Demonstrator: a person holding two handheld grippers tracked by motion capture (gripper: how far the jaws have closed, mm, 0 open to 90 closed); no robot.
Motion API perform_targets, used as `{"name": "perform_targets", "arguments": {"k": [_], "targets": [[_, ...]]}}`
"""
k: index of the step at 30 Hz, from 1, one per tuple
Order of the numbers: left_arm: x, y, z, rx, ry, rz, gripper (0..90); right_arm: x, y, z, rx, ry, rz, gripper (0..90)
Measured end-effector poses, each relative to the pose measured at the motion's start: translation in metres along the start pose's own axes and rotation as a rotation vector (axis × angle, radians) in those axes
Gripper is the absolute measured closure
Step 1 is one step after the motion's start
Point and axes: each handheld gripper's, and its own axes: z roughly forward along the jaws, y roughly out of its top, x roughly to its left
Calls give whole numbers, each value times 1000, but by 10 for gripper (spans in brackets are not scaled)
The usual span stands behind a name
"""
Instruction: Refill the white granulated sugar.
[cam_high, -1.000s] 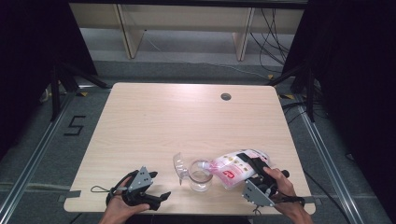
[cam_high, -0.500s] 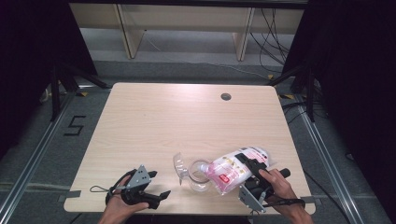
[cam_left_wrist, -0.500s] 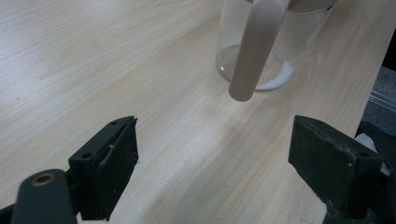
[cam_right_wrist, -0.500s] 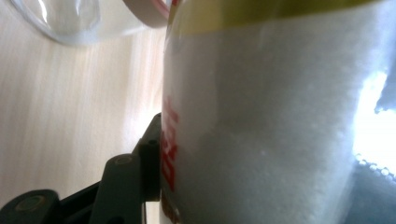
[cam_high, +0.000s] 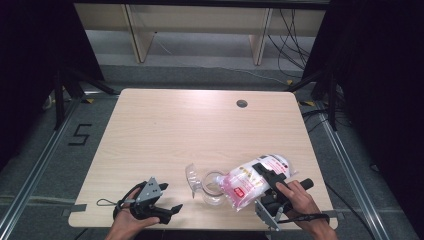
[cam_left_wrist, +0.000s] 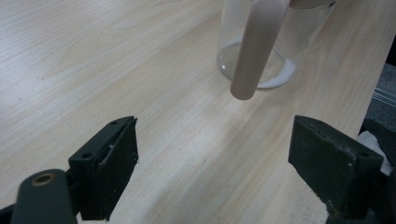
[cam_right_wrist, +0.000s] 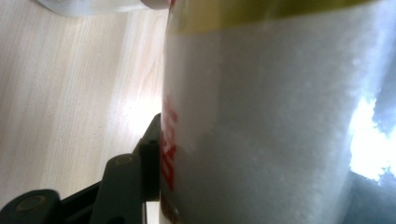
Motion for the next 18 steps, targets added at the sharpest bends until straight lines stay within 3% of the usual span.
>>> {"name": "perform_targets", "arguments": {"k": [2,3,5,8,9,10,12,14,15,17,18], "targets": [[0,0,0,4,1,5,154,1,1,0,13,5,12,495],[0,0,-1,5,0,6,154,0,1,1,8,-10,-33,495],[0,0,0,4,0,8,154,4,2,-1,50,2,-5,496],[0,1,-1,21,-5,5,154,1,2,0,21,-5,-28,497],[0,1,0,21,-5,6,154,4,2,-1,50,-1,-11,497],[1,1,-1,28,-4,13,154,0,3,1,30,-12,-76,497],[2,1,-2,38,-5,26,154,0,4,1,32,-17,-98,498],[1,1,-1,27,-4,16,154,3,4,0,50,-6,-67,498],[1,1,-1,27,-4,14,154,0,5,1,32,-19,-109,499],[1,1,-1,37,4,23,154,-1,6,0,31,-23,-112,500],[1,1,-1,45,12,35,154,1,6,0,41,-16,-85,500]]}}
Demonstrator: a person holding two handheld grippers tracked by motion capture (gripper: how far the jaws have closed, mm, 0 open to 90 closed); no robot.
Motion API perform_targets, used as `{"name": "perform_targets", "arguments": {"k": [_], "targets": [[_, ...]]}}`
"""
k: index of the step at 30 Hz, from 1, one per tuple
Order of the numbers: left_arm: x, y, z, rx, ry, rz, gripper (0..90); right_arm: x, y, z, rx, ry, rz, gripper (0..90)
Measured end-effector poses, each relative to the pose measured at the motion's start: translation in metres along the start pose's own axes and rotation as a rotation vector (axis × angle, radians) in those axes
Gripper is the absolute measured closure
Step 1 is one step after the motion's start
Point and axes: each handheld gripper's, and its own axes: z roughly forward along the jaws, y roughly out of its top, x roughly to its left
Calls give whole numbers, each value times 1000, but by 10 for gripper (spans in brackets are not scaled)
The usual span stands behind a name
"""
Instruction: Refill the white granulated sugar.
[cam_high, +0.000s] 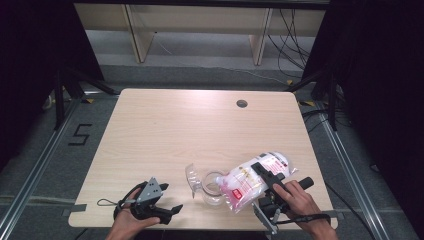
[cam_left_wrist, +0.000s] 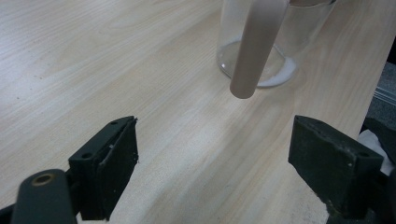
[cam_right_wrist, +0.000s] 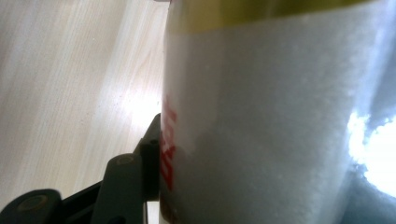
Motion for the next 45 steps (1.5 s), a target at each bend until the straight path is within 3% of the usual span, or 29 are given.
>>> {"name": "perform_targets", "arguments": {"k": [3,4,5,7,10,14,15,21,23,24,26,38,40,42,45], "targets": [[-1,0,0,-11,-12,-16,154,1,0,0,4,5,10,501],[1,0,-1,2,-15,1,154,0,0,0,0,-1,-17,501],[0,0,0,-3,3,1,154,1,0,0,7,4,-8,501],[-1,0,0,-10,-4,-9,154,-1,1,0,4,-1,-38,501],[0,0,2,-29,-10,4,154,-1,1,0,-2,-9,-34,502],[1,0,1,-15,-11,18,154,-2,2,1,-2,-16,-84,503],[-2,-1,2,-28,-10,-23,154,-2,2,1,0,-13,-82,503],[-2,0,2,-11,-18,-17,154,0,2,1,14,-1,-61,504],[-1,0,1,7,-15,5,154,-1,3,0,24,-5,-74,505],[-3,0,3,-9,-16,-17,154,-3,4,1,4,-22,-113,505],[-2,0,2,-5,-12,-2,154,-3,4,1,24,-8,-102,505],[-2,0,3,-24,-6,-13,154,-2,3,2,18,-16,-94,508],[-2,0,3,-25,-6,-14,154,-4,4,2,17,-17,-117,508],[-2,0,2,-10,-17,-11,154,-3,4,1,20,-15,-110,508],[-2,0,2,-24,-7,-13,154,-3,4,1,24,-11,-112,509]]}}
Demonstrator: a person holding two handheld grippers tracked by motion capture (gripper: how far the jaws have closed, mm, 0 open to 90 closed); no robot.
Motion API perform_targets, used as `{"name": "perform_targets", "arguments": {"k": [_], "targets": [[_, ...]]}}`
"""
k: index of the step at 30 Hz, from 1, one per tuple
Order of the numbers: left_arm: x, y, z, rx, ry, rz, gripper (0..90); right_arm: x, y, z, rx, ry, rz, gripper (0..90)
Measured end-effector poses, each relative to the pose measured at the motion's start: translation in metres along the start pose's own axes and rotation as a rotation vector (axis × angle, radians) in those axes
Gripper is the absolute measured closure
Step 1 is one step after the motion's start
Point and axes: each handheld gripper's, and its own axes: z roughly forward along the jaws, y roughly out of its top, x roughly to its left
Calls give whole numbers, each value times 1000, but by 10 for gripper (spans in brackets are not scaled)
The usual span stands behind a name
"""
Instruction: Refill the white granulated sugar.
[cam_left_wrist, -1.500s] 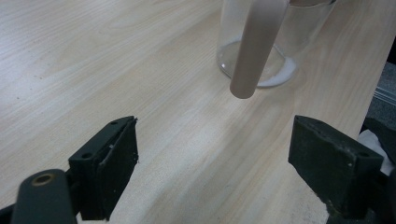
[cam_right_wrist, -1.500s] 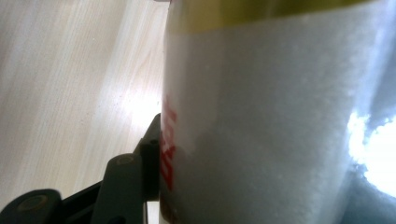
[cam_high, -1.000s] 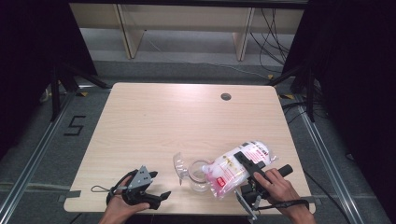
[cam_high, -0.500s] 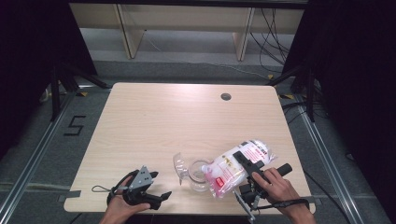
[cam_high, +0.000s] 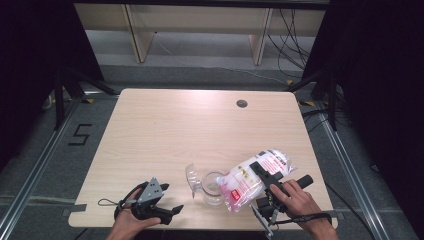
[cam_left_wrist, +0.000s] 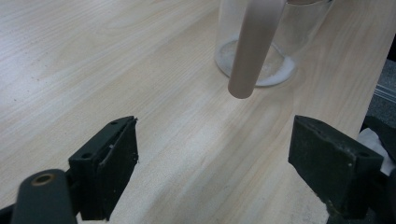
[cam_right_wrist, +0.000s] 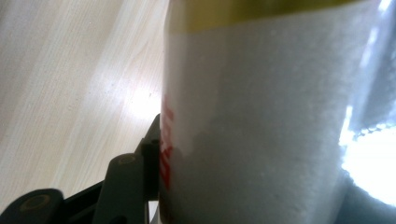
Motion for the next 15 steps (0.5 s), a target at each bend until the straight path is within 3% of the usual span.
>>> {"name": "perform_targets", "arguments": {"k": [15], "targets": [[0,0,0,0,0,0,154,0,0,1,0,0,-2,511]]}}
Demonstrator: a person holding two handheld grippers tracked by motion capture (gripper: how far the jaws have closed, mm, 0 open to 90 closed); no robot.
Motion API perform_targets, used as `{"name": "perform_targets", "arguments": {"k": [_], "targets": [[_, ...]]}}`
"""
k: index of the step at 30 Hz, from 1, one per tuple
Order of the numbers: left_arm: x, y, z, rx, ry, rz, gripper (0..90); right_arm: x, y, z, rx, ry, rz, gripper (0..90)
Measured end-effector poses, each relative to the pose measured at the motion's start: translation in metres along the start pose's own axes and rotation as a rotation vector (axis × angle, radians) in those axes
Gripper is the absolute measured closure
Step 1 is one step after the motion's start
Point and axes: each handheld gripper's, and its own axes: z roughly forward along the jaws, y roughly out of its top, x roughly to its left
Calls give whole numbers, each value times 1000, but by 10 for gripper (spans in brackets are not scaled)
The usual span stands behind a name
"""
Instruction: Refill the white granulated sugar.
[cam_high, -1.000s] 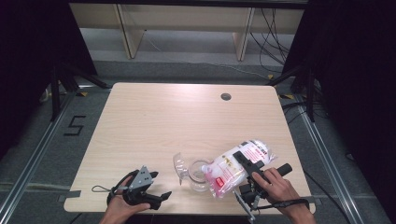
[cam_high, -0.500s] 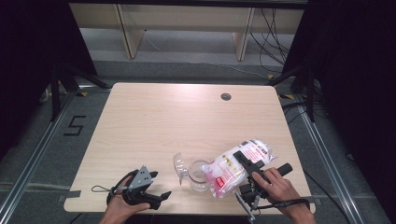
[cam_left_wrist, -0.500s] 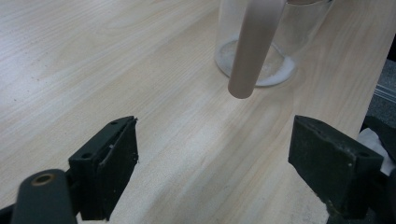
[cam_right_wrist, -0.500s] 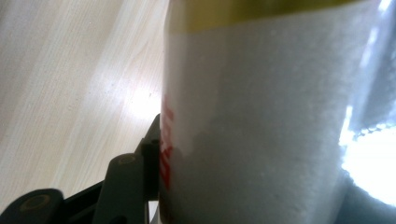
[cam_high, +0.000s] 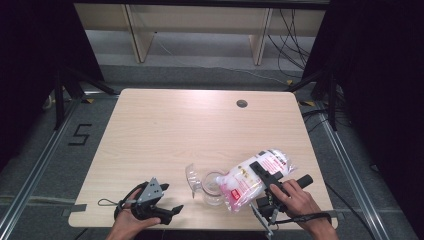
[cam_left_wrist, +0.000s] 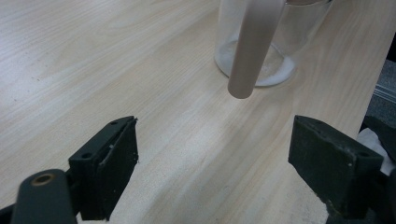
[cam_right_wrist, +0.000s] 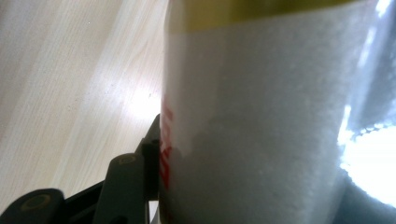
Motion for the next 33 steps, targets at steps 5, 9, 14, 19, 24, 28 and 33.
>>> {"name": "perform_targets", "arguments": {"k": [5,9,14,19,24,28,33], "targets": [[1,0,-1,14,9,16,154,2,0,-1,11,2,26,512],[0,0,-1,10,0,2,154,0,0,0,0,-2,-1,512],[0,0,0,0,0,0,154,0,0,0,-5,-10,-3,513],[0,0,-1,10,0,3,154,-1,-1,-1,0,-20,-4,513],[-1,0,0,2,-1,-5,154,0,-1,-1,11,-15,-5,514],[0,0,-1,8,0,2,154,0,0,0,0,-26,-33,514],[0,0,-1,9,0,2,154,-1,1,-1,11,-12,-32,515]]}}
